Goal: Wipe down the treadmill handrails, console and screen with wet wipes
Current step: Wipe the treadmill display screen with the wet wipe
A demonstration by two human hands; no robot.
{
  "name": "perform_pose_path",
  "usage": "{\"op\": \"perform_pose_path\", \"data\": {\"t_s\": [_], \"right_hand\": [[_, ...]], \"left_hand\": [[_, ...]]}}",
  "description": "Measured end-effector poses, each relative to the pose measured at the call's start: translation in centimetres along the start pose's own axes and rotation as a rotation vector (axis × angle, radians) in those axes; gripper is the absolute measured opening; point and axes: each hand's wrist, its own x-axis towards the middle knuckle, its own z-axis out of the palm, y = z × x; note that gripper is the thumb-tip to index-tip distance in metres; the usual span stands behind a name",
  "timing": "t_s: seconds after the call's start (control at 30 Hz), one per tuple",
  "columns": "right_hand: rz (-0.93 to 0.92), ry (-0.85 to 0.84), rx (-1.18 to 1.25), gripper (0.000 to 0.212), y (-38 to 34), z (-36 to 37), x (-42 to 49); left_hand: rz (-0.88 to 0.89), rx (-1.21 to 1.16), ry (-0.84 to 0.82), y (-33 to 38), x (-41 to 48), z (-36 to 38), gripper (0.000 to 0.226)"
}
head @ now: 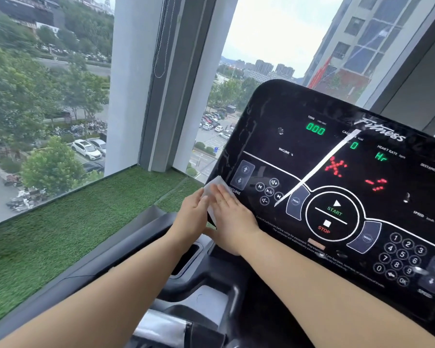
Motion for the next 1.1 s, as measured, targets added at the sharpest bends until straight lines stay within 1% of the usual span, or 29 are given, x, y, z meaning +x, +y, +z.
{"op": "perform_pose_path", "data": {"t_s": [0.03,0.13,0.27,0.37,0.47,0.5,0.57,0.6,0.7,0.77,0.8,0.9,1.0,1.1], "right_hand": [[-0.015,-0.006,0.006,0.087,0.5,0.1,-0.6],[-0.03,-0.007,0.112,0.085,2.2,0.2,-2.5],[-0.039,0.004,0.178,0.111,4.2,0.5,-5.1],[-0.022,0.029,0.187,0.111,4.7,0.9,-6.0],[-0.03,0.077,0.179,0.111,3.5,1.1,-5.0],[-0.034,0.094,0.19,0.106,3.1,1.2,-4.4],[-0.034,0.105,0.21,0.086,2.5,1.2,-3.7],[-0.032,0.114,0.218,0.079,2.6,1.2,-3.7],[-0.038,0.125,0.238,0.073,3.7,1.2,-4.9],[-0.04,0.109,0.222,0.072,4.9,1.7,-6.2],[-0.037,0.099,0.207,0.075,5.5,2.0,-7.0],[-0.013,0.081,0.157,0.095,6.5,3.3,-9.1],[0.009,0.077,0.161,0.106,6.3,3.7,-9.6],[0.027,0.061,0.136,0.112,5.9,3.3,-8.6]], "left_hand": [[0.001,0.016,0.001,0.0,-0.1,0.0,0.033],[-0.002,0.08,0.006,-0.2,-0.2,0.1,0.043],[0.029,0.185,-0.008,-0.4,-0.4,0.5,0.044],[0.052,0.291,-0.037,-0.7,-0.3,0.8,0.044],[0.084,0.375,-0.075,-1.1,-0.3,1.4,0.043],[0.09,0.384,-0.081,-1.2,-0.3,1.6,0.043],[0.1,0.404,-0.076,-1.3,-0.4,1.8,0.043],[0.105,0.415,-0.068,-1.4,-0.4,1.8,0.043],[0.136,0.516,-0.033,-1.5,-0.4,2.3,0.044],[0.175,0.607,-0.042,-1.5,-0.6,2.7,0.044],[0.195,0.64,-0.06,-1.5,-0.7,2.9,0.044],[0.231,0.727,-0.113,-1.7,-1.0,3.0,0.046],[0.233,0.79,-0.145,-2.1,-0.8,2.4,0.048],[0.235,0.785,-0.161,-2.2,-0.7,1.9,0.048]]}}
